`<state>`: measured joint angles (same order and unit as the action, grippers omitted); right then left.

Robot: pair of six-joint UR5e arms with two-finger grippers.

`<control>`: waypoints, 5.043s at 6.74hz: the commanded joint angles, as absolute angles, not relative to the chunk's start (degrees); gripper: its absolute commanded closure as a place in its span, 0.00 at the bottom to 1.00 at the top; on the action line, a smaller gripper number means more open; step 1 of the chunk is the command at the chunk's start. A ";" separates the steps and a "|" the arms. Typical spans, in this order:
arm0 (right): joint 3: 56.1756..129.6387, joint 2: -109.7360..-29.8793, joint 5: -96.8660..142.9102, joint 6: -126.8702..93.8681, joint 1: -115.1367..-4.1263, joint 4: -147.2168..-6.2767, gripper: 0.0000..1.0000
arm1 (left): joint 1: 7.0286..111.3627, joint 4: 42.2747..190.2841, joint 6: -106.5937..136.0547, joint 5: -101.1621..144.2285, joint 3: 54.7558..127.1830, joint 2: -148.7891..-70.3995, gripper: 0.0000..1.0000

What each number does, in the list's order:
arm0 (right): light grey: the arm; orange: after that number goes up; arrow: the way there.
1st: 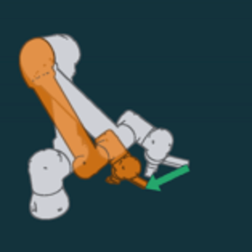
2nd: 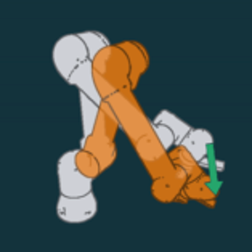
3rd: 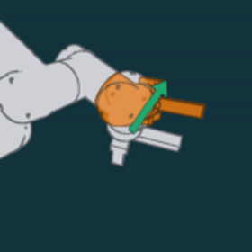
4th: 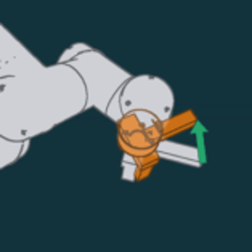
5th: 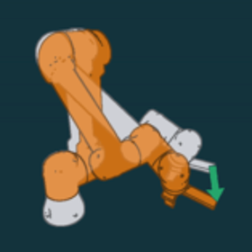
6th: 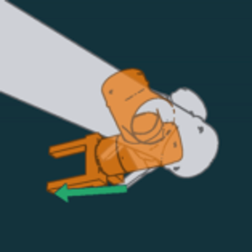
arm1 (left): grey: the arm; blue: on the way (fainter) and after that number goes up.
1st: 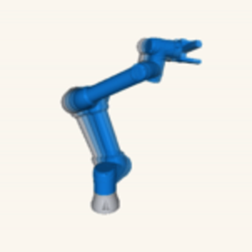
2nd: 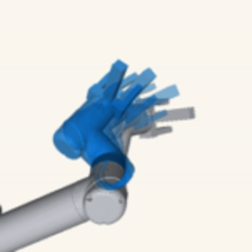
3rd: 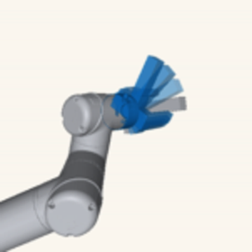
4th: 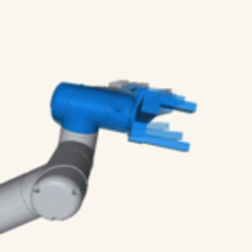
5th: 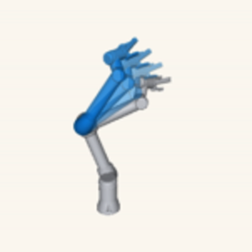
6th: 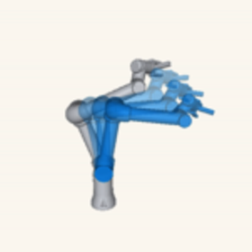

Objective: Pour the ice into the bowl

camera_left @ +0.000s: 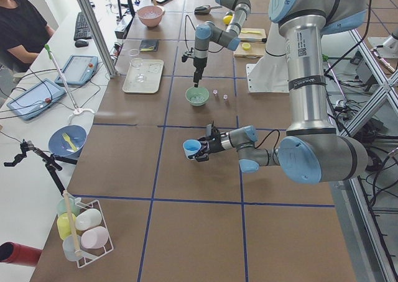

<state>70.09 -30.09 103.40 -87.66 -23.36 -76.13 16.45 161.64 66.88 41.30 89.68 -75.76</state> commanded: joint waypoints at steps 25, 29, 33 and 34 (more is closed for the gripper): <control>114.07 -71.21 105.91 -66.85 -35.13 -79.04 1.00 | 56.45 141.76 32.91 92.04 104.50 -81.36 0.00; 109.34 -95.22 121.99 -46.14 -55.07 -58.54 1.00 | 65.64 117.16 12.93 92.98 103.54 -93.34 0.00; 94.95 -99.93 130.31 -39.73 -59.94 -50.12 1.00 | 73.74 113.03 6.33 105.29 98.35 -94.75 0.00; 93.53 -99.84 130.78 -39.73 -59.94 -50.10 1.00 | 73.74 113.03 6.33 105.29 98.35 -94.57 0.00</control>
